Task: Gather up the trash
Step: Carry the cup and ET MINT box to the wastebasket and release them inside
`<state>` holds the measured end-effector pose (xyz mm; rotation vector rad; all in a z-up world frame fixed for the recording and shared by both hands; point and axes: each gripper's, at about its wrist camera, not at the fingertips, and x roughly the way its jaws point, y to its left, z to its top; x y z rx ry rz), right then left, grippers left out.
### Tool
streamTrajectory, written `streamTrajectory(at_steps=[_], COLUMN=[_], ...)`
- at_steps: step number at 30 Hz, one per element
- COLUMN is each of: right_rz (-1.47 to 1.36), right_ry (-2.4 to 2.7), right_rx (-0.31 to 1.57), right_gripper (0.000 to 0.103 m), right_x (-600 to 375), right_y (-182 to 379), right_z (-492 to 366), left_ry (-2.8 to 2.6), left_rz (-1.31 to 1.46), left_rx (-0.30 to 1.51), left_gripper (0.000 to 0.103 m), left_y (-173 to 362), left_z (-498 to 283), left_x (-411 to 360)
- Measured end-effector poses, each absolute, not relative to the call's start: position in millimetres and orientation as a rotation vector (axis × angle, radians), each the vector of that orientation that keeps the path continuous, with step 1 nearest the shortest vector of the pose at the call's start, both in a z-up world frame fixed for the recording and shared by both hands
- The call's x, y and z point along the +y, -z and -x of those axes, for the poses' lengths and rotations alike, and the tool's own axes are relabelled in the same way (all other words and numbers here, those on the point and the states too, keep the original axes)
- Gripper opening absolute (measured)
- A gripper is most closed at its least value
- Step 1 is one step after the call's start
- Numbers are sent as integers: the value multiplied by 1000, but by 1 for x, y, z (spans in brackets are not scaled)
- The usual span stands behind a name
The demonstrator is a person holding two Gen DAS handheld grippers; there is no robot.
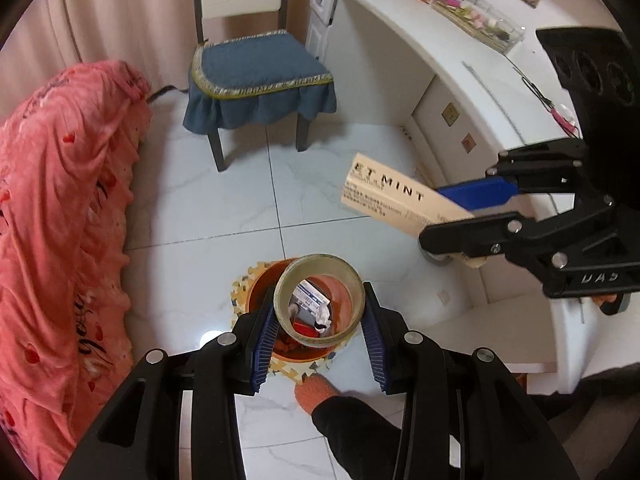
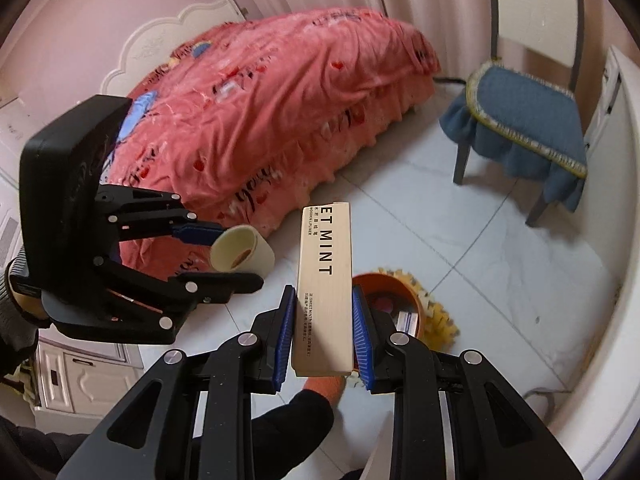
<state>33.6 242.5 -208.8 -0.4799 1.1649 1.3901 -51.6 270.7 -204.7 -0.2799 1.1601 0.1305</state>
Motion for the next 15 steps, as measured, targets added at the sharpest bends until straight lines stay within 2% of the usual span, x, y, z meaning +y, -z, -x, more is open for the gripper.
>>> streamTrajectory(at_steps=[4, 11, 12, 13, 15], right_rz=[496, 508, 514, 517, 522], right_ry=[-1356, -1334, -1328, -1324, -1310], right_rx=[1217, 1255, 1257, 1259, 1266], right_gripper=[28, 30, 32, 36, 51], right_x=[256, 268, 270, 270, 272], right_y=[244, 274, 279, 281, 289], right_z=[-34, -34, -34, -34, -35], left_ry=[-124, -90, -87, -83, -86], left_rz=[309, 318, 316, 314, 304], left_rx=[1177, 1206, 1210, 1215, 1217], left_gripper=[41, 42, 43, 49, 54], left_y=[224, 250, 252, 255, 258], left_z=[50, 43, 42, 41, 41], left_x=[280, 287, 287, 288, 286])
